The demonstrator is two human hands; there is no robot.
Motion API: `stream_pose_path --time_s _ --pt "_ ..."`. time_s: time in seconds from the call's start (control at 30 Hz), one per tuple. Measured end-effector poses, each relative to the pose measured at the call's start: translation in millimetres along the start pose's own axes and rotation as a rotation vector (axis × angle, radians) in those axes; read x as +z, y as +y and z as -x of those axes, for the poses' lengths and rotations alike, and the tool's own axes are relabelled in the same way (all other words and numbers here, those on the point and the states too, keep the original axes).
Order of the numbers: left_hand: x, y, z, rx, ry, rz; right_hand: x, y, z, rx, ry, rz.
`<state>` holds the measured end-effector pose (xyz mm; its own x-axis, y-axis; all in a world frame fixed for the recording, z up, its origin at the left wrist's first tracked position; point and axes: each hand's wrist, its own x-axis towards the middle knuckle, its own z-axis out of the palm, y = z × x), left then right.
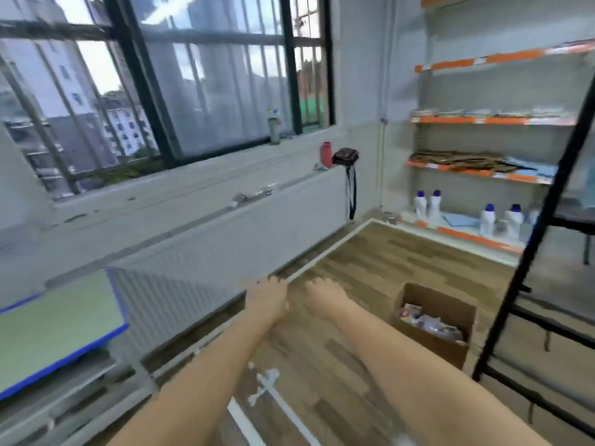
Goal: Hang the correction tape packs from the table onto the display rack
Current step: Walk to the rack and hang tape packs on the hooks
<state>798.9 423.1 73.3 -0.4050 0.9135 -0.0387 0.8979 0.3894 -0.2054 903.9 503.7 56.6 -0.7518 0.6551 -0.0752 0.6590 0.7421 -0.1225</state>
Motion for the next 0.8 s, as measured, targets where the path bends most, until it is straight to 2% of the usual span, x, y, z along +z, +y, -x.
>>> stream_pose_path --time_s 0.17,0.37,0.57,0.8 --pt "18.6 -156.2 57.8 -0.323 0.019 0.043 -4.8 -179.7 -48.8 -0.338 -0.060 0.072" --pt "77.5 -308.5 124.7 -0.624 -0.102 0.028 24.9 -346.8 -96.2 -0.632 -0.122 0.123" --pt "136.4 -445.3 154.9 -0.840 -0.249 0.098 69.1 -485.8 -176.1 -0.813 -0.251 0.130" --pt "190.7 -569.4 161.3 -1.026 -0.328 0.237 104.4 -615.1 -263.6 -0.889 -0.416 0.113"
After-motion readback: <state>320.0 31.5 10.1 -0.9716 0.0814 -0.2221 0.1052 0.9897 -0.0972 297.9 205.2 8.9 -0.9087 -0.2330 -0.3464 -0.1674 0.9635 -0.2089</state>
